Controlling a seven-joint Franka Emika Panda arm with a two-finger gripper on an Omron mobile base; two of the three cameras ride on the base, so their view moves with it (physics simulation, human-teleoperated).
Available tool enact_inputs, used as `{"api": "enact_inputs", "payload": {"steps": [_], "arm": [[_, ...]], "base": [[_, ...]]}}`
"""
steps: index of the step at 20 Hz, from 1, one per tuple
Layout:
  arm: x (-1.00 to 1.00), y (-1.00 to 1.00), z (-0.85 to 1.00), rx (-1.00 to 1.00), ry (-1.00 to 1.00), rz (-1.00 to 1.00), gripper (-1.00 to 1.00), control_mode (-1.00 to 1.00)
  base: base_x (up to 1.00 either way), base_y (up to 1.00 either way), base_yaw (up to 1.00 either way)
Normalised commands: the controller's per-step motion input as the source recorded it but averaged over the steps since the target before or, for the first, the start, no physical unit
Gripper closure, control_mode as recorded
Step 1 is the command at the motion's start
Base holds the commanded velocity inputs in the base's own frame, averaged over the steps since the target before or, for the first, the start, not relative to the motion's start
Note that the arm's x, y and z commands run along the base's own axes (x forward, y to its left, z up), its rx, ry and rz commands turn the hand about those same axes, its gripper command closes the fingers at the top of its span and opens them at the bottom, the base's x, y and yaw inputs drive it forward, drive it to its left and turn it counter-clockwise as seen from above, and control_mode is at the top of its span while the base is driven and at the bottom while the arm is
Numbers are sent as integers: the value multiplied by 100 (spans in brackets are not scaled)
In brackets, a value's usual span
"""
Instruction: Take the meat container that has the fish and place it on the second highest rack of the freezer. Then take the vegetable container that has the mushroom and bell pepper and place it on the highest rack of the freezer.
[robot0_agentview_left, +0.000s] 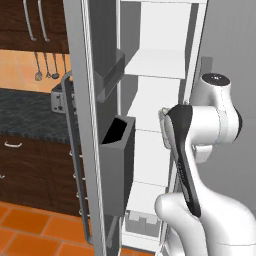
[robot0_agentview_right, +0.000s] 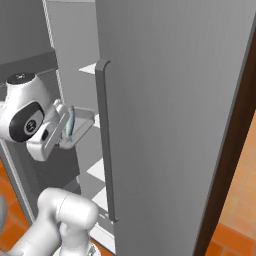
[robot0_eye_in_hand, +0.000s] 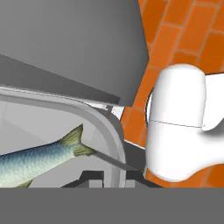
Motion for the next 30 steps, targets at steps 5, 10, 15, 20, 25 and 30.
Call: {"api": "enact_inputs", "payload": {"steps": [5,10,15,20,25,30], "arm": [[26,0,-13,0,-26,-9,100,-100],[25,0,-4,0,-12,-2,100,-100],[54,0,0,0,0,-6,100,-100],[64,-3,0,0,0,-8,100,-100],[57,-7,-13,0,0,-1,100,-100],[46,-8,-35,0,0,-1,100,-100]], "base": [[0,0,0],[0,0,0],[0,0,0],[0,0,0],[0,0,0],[0,0,0]]}}
